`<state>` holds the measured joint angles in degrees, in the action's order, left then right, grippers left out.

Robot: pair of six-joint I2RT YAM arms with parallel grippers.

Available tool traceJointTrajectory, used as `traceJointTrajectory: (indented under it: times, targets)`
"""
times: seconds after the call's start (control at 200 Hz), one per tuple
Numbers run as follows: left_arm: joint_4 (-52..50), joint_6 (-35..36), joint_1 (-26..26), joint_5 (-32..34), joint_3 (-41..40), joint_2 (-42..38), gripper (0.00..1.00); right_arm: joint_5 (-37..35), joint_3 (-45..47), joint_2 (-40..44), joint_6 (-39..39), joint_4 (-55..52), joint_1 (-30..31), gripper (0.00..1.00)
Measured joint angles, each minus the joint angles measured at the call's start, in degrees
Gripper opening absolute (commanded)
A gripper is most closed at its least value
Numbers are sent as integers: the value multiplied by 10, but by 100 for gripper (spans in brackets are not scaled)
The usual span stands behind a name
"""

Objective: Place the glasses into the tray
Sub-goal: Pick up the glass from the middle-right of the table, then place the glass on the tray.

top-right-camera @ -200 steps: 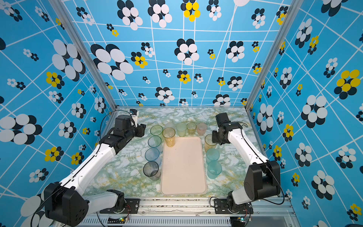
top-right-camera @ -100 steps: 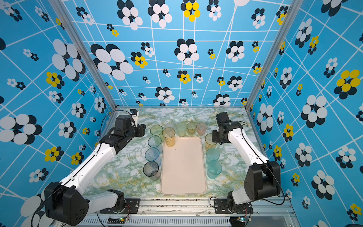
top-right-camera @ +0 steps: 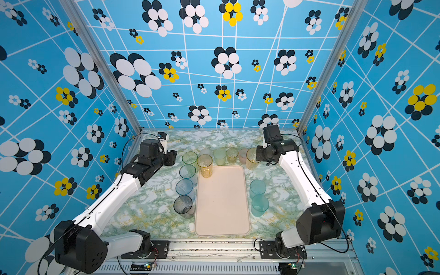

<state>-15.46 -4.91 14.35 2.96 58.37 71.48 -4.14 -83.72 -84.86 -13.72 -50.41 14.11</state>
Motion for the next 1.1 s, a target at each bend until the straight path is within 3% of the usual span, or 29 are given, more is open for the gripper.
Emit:
traceJointTrajectory:
  times: [0.355, 1.1]
  targets:
    - [0, 0, 0, 0, 0, 0, 60, 5, -84, -72, 15, -22, 109, 2]
    - [0, 5, 0, 0, 0, 0, 60, 19, -191, -231, 26, -48, 177, 2]
